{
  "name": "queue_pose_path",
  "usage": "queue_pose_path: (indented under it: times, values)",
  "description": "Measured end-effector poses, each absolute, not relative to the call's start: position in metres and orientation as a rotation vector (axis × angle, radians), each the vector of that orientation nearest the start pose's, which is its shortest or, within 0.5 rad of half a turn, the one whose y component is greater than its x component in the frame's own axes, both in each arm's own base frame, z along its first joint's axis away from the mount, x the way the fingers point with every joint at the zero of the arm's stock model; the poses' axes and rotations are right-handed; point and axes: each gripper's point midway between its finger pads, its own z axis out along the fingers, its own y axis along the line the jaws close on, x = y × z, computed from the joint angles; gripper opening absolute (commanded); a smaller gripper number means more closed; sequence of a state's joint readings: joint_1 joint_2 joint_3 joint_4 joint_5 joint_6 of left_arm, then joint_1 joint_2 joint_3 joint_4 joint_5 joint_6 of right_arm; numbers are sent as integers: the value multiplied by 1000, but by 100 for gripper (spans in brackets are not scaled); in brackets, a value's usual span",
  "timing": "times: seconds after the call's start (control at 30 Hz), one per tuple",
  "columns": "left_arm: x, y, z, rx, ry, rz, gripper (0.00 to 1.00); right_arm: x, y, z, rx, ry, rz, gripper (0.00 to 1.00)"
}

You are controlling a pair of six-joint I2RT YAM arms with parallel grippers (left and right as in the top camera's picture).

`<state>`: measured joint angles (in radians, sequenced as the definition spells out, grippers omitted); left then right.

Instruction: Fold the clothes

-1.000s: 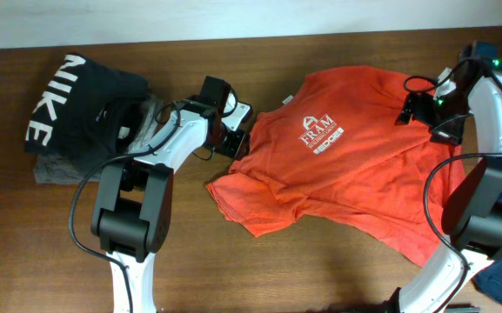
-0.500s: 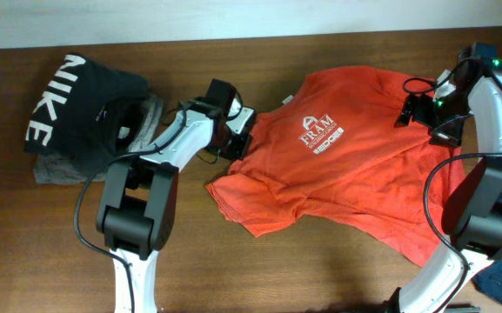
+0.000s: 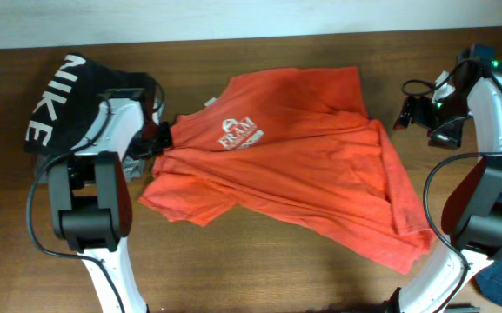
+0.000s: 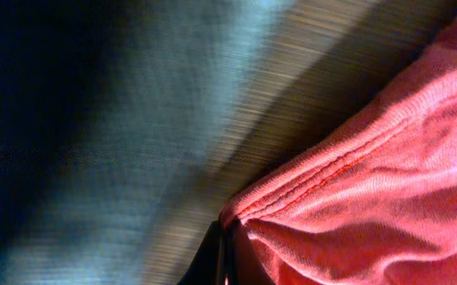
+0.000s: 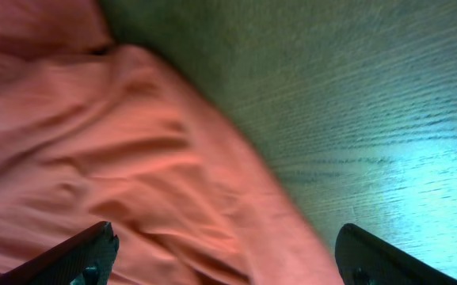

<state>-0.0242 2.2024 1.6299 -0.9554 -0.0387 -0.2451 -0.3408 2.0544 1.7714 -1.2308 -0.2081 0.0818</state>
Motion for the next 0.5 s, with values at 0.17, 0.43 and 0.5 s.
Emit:
queue_pose_path:
  times: [0.17, 0.43, 0.5]
  values:
    - [424, 12, -1, -393, 3065, 104, 0, 386, -97, 76, 605, 3024, 316, 78]
    - [424, 12, -1, -387, 3063, 124, 0, 346, -63, 22, 482, 3209, 221, 64]
    - [424, 12, -1, -387, 3063, 124, 0, 337, -57, 14, 460, 3248, 167, 53]
